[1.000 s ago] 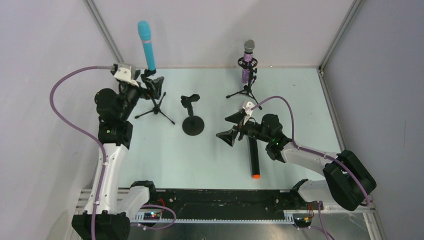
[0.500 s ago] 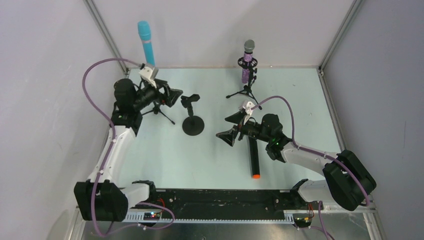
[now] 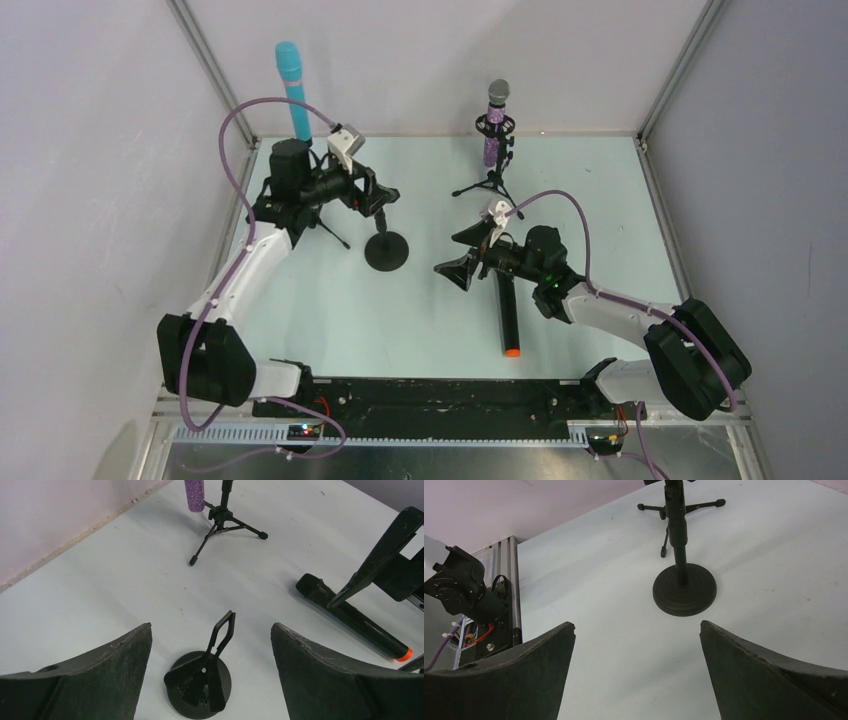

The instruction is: Attach the microphones to the stand

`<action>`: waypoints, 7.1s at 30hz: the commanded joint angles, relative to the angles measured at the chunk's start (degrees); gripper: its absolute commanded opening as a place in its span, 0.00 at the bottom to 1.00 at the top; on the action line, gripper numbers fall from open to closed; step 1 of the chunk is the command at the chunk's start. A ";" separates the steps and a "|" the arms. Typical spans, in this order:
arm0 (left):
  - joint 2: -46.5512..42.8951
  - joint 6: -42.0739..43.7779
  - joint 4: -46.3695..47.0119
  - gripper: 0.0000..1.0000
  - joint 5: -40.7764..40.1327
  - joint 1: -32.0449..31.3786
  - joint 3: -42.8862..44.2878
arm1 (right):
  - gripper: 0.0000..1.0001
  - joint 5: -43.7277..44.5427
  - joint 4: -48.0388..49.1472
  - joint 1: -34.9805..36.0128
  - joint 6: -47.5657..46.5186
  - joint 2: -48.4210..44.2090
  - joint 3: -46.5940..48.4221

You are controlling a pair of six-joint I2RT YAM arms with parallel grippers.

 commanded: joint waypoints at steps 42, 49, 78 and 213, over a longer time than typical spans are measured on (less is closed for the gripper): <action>0.01 12.58 -15.67 0.00 -6.41 -18.15 9.50 | 0.99 6.82 -8.74 -4.00 7.81 -4.28 0.18; -0.37 12.27 -15.34 0.00 -7.67 -23.35 11.03 | 1.00 12.71 -15.21 -7.22 11.20 -7.43 0.18; 7.59 9.90 -8.15 0.51 -11.82 -30.37 8.50 | 1.00 22.82 -31.32 -12.50 9.45 -13.83 0.18; -8.26 -15.67 2.78 0.98 -16.87 -9.99 -0.37 | 0.00 5.67 -37.26 -16.56 -2.92 -19.32 13.01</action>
